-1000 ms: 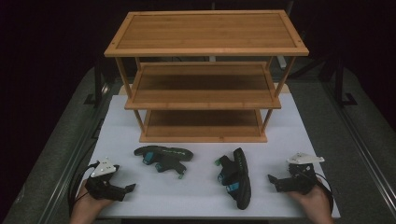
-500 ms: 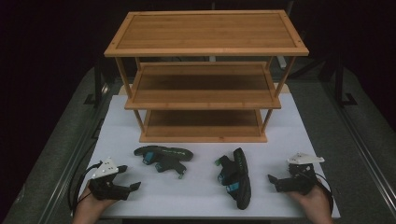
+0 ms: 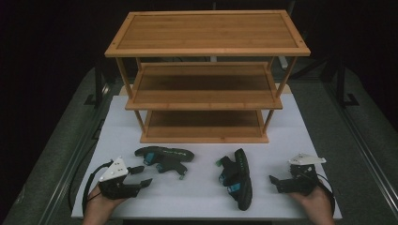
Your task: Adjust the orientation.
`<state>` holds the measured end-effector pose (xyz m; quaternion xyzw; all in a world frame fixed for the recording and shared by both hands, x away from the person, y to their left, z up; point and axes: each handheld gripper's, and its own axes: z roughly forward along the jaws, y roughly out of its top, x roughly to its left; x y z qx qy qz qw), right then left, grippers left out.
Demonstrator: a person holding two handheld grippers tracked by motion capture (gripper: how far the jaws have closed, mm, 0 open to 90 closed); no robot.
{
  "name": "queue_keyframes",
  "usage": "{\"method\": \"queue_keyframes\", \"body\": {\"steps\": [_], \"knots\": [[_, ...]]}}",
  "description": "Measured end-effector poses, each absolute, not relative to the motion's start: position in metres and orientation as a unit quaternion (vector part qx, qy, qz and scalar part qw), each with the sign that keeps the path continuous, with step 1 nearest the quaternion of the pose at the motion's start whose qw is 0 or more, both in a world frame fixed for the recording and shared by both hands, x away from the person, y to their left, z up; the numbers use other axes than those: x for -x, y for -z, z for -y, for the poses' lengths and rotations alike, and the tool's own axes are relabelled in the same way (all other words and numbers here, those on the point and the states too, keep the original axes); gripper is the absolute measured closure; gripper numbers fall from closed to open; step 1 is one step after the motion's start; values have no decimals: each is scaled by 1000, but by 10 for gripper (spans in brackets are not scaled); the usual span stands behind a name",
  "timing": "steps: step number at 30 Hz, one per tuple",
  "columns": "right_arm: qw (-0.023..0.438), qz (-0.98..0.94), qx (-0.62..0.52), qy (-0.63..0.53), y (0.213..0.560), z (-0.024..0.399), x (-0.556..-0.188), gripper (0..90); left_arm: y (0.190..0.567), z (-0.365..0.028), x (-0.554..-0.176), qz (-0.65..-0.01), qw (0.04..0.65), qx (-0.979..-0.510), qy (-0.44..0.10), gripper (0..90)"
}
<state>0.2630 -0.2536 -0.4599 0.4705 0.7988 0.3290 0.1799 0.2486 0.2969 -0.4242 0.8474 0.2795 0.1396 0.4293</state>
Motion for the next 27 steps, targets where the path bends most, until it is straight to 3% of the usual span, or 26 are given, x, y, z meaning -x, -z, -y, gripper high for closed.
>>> {"method": "queue_keyframes", "body": {"steps": [7, 17, 27], "knots": [[180, -799, -470, -329, 460, 254, -263, 0, 425, -277, -254, -264, 428, -853, -143, 520], [180, -799, -470, -329, 460, 254, -263, 0, 430, -267, -261, -259, 415, -858, -156, 518], [180, -799, -470, -329, 460, 254, -263, 0, 429, -261, -267, -262, 409, -856, -176, 640]]}}
